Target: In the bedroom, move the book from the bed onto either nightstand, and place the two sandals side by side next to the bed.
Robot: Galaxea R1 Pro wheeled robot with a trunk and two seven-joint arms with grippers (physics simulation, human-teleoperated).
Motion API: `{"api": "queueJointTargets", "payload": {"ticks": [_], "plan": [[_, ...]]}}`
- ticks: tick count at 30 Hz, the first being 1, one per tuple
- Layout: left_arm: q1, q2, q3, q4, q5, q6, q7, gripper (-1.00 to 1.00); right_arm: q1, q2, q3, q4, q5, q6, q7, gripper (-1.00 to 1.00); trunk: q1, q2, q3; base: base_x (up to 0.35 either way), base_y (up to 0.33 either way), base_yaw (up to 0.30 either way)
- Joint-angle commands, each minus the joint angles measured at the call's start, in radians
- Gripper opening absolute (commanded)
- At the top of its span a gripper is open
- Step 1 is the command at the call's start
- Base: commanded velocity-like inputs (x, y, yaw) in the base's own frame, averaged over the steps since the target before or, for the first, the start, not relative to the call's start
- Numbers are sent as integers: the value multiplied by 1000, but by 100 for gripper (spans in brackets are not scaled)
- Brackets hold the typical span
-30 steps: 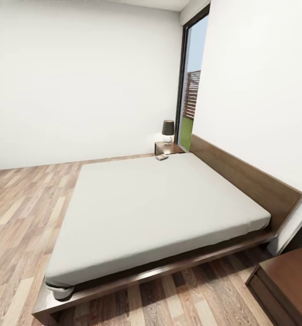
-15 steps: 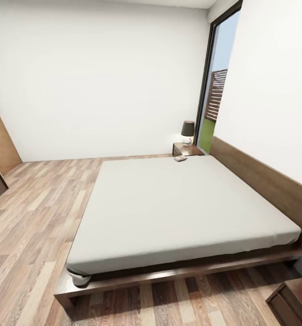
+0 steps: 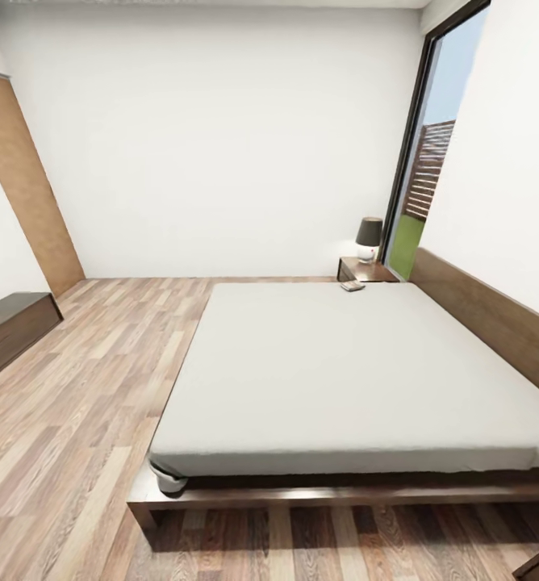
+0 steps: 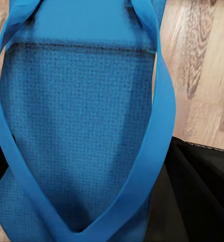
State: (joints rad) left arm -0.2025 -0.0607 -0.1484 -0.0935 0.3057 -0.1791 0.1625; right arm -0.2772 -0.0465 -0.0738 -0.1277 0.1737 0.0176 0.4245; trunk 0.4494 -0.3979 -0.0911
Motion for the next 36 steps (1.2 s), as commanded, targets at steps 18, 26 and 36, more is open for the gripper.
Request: {"api": "queueJointTargets", "payload": {"ticks": [18,26,36], "plan": [[-3,0,-82,1,8,7,5,-100,0,0,-8,-2,6,4,5,-100,1,-2,-2,0,0,-49],[-3,0,-82,1,8,8,5,-100,0,0,-8,-3,7,4,5,-100,1,-2,-2,0,0,-189],[-6,2,-84,-8,12,12,6,-100,0,0,-8,-3,0,4,5,-100,1,-2,-2,0,0,-28]]}}
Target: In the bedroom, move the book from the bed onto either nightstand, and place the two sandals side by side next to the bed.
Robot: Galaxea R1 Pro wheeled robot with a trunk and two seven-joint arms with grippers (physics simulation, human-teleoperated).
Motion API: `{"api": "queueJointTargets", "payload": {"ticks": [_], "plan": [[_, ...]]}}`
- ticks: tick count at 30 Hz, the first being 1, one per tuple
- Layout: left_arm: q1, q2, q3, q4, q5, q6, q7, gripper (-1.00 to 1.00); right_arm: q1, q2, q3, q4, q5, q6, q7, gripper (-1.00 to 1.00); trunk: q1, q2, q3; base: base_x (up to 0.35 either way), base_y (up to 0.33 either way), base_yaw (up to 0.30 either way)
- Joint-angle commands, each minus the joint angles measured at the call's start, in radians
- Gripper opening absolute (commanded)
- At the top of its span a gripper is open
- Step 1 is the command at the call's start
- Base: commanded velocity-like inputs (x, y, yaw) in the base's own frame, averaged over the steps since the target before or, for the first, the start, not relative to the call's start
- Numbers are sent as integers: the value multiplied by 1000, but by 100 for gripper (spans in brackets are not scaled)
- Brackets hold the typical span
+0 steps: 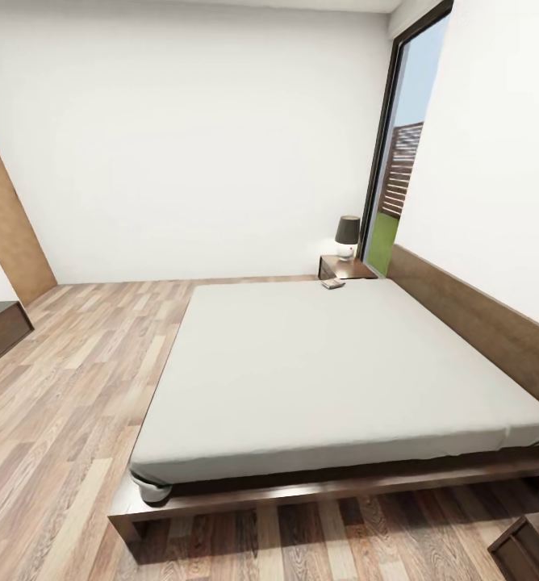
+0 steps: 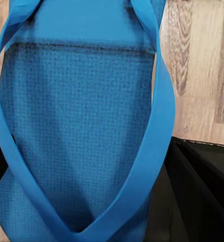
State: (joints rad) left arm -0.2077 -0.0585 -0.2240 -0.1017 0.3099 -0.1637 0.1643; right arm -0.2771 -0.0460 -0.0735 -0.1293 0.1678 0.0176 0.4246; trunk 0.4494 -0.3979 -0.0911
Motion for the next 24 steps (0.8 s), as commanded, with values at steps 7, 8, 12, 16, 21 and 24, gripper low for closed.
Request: {"api": "queueJointTargets", "payload": {"ticks": [7,8,12,16,21,24], "plan": [[-1,0,-8,-1,9,-10,8,-100,-1,0,-8,-1,6,4,5,-100,1,-2,-2,0,0,-1],[-1,0,-7,-1,9,-12,9,-100,-1,0,-8,-1,6,4,5,-100,1,-2,-2,0,0,0],[-1,1,-6,-1,10,-15,7,-100,-1,0,-8,-1,6,4,5,-100,1,-2,-2,0,0,0],[-1,2,-6,-1,11,-16,6,-100,-1,0,-8,-1,5,4,5,-100,12,-23,-12,0,0,0],[-1,3,-5,-1,11,-17,5,-100,-1,0,-9,-1,4,3,5,-100,31,-58,-27,0,0,0],[-1,3,-5,-1,11,-17,5,-100,-1,0,-10,-1,4,3,5,-100,43,-79,-37,0,0,0]]}}
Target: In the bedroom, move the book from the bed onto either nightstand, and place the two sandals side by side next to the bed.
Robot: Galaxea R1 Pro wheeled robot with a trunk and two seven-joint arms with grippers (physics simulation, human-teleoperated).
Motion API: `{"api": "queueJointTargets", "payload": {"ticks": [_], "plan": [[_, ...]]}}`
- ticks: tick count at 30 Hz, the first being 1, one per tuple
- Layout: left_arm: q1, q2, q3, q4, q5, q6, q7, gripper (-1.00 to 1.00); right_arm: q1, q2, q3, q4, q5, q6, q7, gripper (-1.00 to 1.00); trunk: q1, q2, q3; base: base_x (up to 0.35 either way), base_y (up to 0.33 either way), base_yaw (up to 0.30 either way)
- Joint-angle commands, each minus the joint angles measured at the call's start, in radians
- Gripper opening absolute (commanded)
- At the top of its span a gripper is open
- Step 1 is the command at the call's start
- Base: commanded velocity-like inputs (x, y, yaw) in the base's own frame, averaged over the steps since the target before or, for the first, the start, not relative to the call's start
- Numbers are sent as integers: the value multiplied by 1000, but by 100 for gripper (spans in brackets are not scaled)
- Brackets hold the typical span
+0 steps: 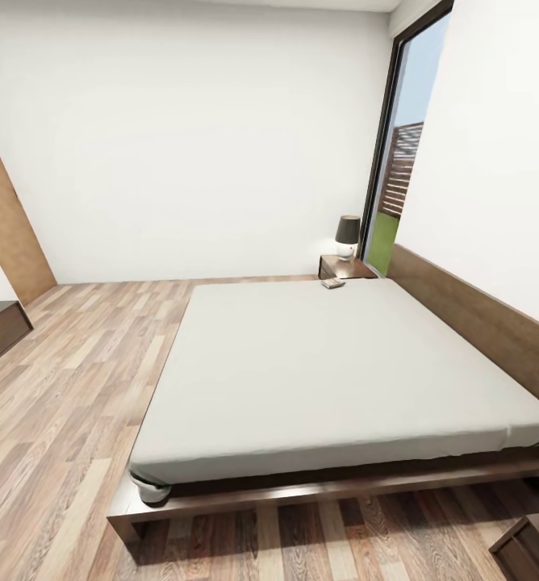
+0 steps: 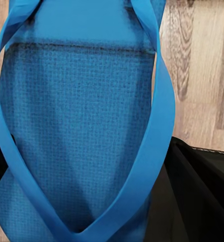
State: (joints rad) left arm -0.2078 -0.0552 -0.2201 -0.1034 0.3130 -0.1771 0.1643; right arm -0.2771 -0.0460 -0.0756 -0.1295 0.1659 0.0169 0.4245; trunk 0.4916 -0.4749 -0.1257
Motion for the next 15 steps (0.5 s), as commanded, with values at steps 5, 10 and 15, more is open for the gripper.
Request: {"api": "queueJointTargets", "payload": {"ticks": [5,10,15], "plan": [[-1,0,-10,1,8,-3,4,-100,-1,0,-10,-1,7,4,5,-100,20,-37,-18,0,0,0],[-1,0,-10,1,8,-3,4,-100,-1,0,-10,-1,7,5,5,-100,39,-72,-33,0,0,0],[-1,0,-10,1,8,-4,4,-100,-1,0,-9,-1,7,5,5,-100,58,-107,-49,0,0,0]]}}
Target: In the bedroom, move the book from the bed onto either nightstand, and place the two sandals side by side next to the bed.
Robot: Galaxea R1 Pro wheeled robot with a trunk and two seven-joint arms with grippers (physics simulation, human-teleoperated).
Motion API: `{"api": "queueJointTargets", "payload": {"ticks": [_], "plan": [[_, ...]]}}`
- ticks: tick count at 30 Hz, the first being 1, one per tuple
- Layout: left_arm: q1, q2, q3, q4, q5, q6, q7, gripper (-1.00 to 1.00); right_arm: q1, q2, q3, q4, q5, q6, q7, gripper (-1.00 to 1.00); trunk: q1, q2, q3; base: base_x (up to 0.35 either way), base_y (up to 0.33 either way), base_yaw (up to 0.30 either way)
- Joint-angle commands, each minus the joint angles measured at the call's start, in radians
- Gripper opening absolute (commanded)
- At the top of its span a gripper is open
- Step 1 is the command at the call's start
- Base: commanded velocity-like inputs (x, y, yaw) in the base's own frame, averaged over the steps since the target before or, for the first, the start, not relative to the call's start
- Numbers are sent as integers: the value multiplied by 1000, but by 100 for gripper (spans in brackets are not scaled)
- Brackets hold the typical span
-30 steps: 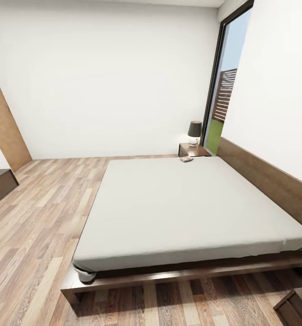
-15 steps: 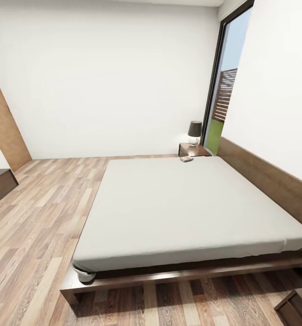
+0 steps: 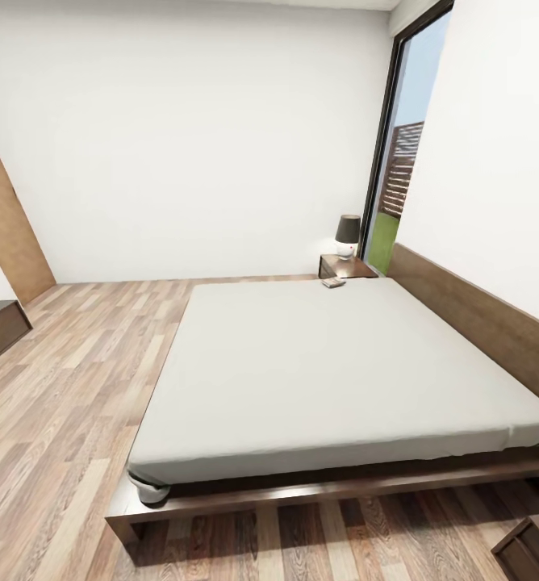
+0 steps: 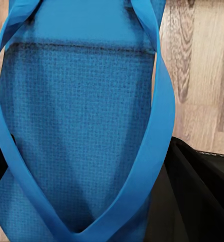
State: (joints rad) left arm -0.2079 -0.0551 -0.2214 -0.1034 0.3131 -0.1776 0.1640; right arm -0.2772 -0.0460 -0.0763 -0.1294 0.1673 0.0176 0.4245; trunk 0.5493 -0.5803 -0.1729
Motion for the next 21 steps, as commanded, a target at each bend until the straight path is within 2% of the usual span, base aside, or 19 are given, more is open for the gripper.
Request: {"api": "queueJointTargets", "payload": {"ticks": [1,21], "plan": [[-1,0,-9,1,8,-3,5,-100,0,0,-8,-1,6,4,5,-100,4,-9,-5,0,0,0],[-2,0,-8,-1,8,-6,4,-100,0,0,-8,-1,7,3,5,-100,81,-149,-68,0,0,0]]}}
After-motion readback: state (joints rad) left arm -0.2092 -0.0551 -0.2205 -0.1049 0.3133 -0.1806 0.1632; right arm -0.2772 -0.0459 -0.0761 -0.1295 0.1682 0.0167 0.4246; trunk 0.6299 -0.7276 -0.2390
